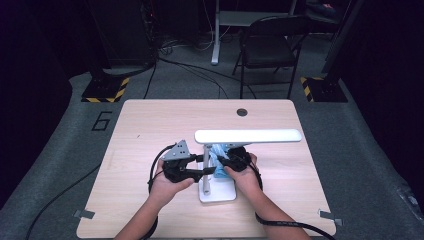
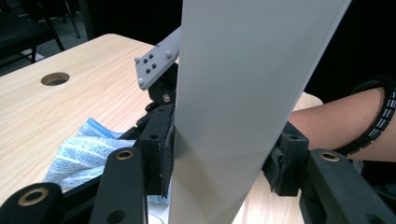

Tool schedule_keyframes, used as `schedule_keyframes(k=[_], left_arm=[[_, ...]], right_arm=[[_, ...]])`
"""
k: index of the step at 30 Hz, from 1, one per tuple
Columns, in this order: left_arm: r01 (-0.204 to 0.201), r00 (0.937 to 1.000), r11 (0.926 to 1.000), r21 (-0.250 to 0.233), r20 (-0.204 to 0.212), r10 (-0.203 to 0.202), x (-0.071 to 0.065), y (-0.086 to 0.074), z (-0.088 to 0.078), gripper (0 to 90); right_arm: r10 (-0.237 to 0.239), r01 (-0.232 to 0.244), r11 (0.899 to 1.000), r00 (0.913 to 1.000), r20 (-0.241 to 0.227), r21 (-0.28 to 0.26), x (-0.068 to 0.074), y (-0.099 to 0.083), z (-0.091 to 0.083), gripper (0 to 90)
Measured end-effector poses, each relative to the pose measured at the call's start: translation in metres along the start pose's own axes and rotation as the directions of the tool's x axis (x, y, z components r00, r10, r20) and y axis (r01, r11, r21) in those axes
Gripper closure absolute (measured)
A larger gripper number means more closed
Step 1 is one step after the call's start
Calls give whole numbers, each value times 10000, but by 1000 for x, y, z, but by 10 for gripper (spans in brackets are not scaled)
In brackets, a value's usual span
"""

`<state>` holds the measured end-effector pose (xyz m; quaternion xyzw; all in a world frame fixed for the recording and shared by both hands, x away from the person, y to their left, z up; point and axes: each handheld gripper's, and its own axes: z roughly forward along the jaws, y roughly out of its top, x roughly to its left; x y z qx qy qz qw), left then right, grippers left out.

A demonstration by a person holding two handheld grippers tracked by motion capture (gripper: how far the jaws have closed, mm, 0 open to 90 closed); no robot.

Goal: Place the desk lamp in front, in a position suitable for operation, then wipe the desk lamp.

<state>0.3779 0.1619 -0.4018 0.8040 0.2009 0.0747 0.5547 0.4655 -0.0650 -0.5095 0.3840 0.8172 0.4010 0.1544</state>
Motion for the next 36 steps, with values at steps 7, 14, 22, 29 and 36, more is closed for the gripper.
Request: schedule_keyframes(k=[7,14,22,29,36], left_arm=[[-43,10000,10000,15,-81,43,2,-2,-3,512],[-170,9998,9998,87,-124,171,1,-2,-3,514],[-134,9999,9999,85,29,133,2,-2,-3,513],[-103,9999,9999,-24,21,103,3,-3,-3,513],[-84,10000,10000,0,11,84,3,-3,-4,513]], right_arm=[[71,-71,10000,10000,6,-70,3,-5,-6,677],[-488,488,9988,9988,-23,-54,13,-11,-12,677],[-595,592,9981,9980,-211,-151,16,-17,-17,676],[-753,754,9971,9969,-239,41,23,-19,-23,676],[-1328,1351,9903,9891,-631,338,40,-32,-41,675]])
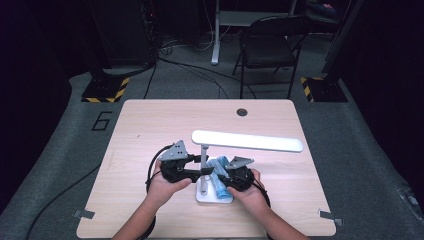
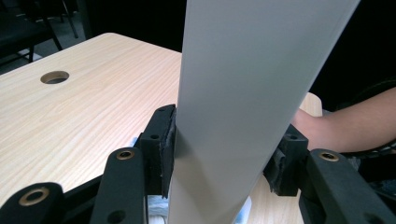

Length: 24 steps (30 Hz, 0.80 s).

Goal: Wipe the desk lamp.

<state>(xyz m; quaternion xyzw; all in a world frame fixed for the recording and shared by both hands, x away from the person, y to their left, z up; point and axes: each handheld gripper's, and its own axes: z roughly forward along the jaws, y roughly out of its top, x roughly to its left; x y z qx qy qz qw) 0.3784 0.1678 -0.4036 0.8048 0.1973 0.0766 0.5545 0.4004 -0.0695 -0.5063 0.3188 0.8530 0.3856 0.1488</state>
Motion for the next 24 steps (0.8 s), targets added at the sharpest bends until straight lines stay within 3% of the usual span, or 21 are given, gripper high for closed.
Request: schedule_keyframes(k=[2,13,19,24], left_arm=[[-73,9999,10000,11,-100,73,1,0,-1,515],[477,9984,9988,-95,-299,-479,11,-5,-11,534],[456,9976,9989,65,-532,-452,10,-5,-15,552],[534,9958,9986,-37,-747,-535,7,-6,-15,557]], right_arm=[[-19,19,10000,10000,-85,-58,5,-4,-3,675],[-455,444,9986,9981,-418,-277,28,-14,-12,674],[-778,758,9966,9946,-685,-315,31,-15,-13,675],[-753,737,9969,9951,-643,-282,31,-18,-16,675]])
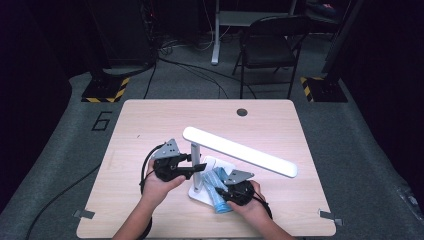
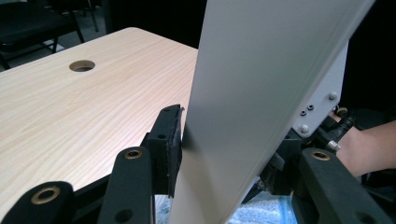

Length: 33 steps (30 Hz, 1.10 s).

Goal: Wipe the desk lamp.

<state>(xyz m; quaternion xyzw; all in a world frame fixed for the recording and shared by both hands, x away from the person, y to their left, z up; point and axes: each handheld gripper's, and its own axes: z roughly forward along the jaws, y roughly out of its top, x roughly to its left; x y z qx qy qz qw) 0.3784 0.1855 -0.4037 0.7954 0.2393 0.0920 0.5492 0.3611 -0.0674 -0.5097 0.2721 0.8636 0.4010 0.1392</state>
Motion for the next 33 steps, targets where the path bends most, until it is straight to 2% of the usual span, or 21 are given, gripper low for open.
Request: schedule_keyframes(k=[4,6,8,11,13,16,18,21,22,27,29,33], left_arm=[[23,9999,10000,-76,-157,-24,1,-1,-2,570],[80,9996,9999,-81,-280,-82,3,-2,-4,584],[126,9987,9999,-66,-494,-129,4,-2,-6,599],[152,9970,9998,-111,-759,-160,7,-3,-10,646],[180,9960,9997,-149,-875,-192,8,-3,-11,667],[61,9936,9997,-219,-1124,-85,8,-4,-12,690],[-11,9924,9998,-197,-1227,-13,7,-4,-11,706],[-108,9917,9998,-189,-1281,83,8,-4,-11,719],[-235,9916,9997,-68,-1277,224,8,-3,-11,721],[-424,9906,9991,-45,-1301,414,8,-2,-9,732],[-411,9925,9991,-133,-1159,393,8,-2,-6,735],[-354,9948,9990,-264,-962,327,9,-2,-4,738]], right_arm=[[27,-27,10000,9997,-236,2,-7,0,-1,670],[289,-291,9996,9992,-286,-47,-7,0,-1,666],[358,-360,9993,9990,-273,-55,-6,0,-1,664],[422,-429,9984,9989,-224,-357,-6,0,0,660],[716,-726,9967,9971,-275,-357,-6,0,0,660],[683,-689,9975,9969,-379,-138,-10,1,-2,660],[731,-737,9971,9969,-296,-201,-13,2,-4,660],[828,-834,9960,9964,-189,-325,-21,4,-5,664],[748,-753,9967,9970,-191,-289,-23,4,-6,664],[1093,-1076,9913,9938,189,-752,-34,13,-14,666],[1196,-1159,9885,9923,330,-974,-39,17,-15,666],[1407,-1348,9852,9888,502,-1057,-44,27,-11,664]])
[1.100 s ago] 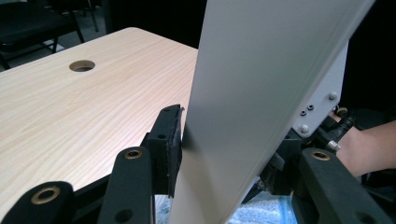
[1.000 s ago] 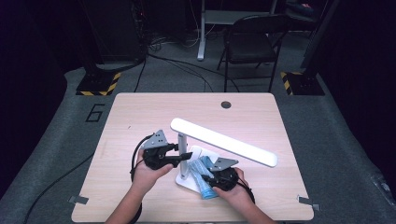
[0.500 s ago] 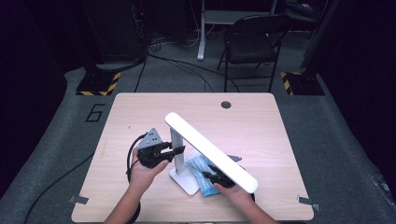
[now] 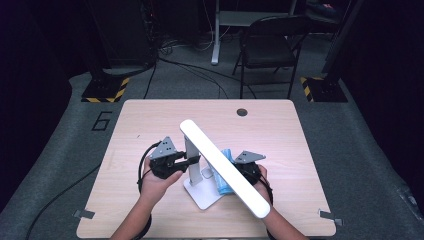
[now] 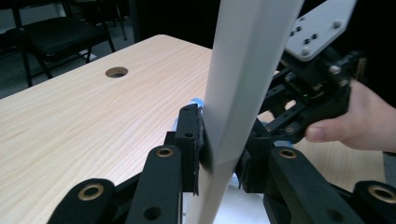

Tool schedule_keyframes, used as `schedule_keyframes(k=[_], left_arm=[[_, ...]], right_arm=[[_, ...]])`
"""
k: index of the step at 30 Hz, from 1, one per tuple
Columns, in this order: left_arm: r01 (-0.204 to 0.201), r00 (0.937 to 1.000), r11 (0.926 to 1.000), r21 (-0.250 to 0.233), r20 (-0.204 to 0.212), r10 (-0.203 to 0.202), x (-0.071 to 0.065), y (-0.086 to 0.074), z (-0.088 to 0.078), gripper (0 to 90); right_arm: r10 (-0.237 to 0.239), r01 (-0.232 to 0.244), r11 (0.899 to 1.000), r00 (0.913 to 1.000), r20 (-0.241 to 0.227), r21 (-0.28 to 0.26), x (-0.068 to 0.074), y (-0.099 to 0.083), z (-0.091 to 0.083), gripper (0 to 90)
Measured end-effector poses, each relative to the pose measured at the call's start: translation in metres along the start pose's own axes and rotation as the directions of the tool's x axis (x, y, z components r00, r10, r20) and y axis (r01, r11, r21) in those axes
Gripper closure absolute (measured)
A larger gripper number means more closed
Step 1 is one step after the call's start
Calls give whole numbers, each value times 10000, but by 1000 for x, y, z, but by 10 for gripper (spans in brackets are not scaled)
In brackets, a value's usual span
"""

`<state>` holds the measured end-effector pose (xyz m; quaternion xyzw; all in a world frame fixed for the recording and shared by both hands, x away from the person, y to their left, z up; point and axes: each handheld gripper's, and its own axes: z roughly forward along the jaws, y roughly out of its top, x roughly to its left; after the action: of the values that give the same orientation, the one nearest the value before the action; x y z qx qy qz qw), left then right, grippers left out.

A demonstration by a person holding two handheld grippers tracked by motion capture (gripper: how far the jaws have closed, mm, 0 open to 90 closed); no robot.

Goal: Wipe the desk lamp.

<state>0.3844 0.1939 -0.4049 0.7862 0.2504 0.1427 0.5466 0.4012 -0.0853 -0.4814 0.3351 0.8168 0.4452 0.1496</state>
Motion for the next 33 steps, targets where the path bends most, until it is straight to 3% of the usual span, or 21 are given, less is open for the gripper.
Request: schedule_keyframes(k=[8,17,20,24,26,29,33], left_arm=[[-4,9998,10000,25,187,4,0,0,0,737],[252,9994,9997,-8,257,-252,0,-1,0,728],[232,9995,9997,12,209,-233,0,-1,0,728],[205,9996,9998,10,209,-206,0,-1,0,728],[198,9996,9998,80,186,-200,-1,-1,-1,729],[179,9997,9998,71,173,-181,-1,-1,-1,730],[198,9997,9998,29,108,-198,-2,-2,-1,731]], right_arm=[[-739,741,9944,9973,-53,753,8,1,30,659],[-207,253,9972,9977,-653,700,16,11,48,554],[-310,343,9966,9985,-444,751,21,12,53,555],[-1093,1091,9919,9940,-5,653,26,9,58,635],[-1374,1381,9877,9904,-153,732,23,9,57,654],[-1250,1271,9900,9914,-378,606,17,8,58,670],[-1288,1294,9903,9915,-158,508,7,7,57,676]])
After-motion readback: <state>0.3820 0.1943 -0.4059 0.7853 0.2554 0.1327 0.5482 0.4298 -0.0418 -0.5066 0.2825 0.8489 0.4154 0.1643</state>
